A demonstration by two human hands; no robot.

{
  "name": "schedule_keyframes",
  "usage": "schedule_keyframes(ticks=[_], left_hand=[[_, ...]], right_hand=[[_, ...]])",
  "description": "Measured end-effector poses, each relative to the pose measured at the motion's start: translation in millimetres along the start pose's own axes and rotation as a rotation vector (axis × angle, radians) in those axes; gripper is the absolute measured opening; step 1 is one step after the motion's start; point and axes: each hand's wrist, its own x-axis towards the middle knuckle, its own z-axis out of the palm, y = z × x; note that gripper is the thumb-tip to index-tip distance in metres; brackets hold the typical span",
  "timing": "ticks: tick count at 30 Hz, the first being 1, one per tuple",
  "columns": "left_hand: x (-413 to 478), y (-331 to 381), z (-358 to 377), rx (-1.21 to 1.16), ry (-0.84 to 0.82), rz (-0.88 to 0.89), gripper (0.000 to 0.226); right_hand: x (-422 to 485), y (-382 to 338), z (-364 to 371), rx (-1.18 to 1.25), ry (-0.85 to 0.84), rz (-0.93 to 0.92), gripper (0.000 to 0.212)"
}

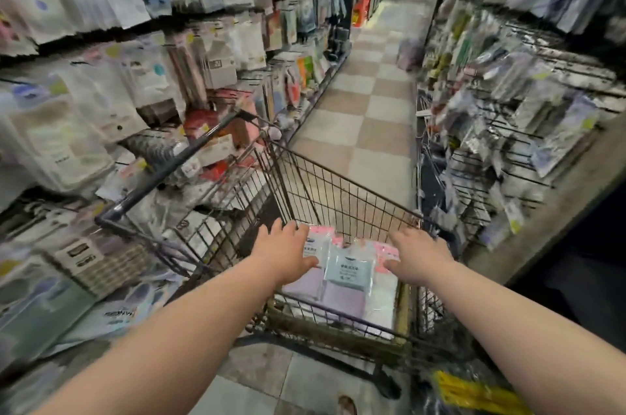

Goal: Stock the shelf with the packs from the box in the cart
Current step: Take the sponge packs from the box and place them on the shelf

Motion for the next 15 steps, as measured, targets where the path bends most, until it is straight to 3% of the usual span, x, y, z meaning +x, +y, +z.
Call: schedule_keyframes(ticks=[15], left_hand=[[172.9, -13.7, 53.2, -0.072, -0.209, -0.056, 0.074]], right_hand=[[174.3, 29.4, 53.5, 0.097, -0.237, -0.019, 0.067]])
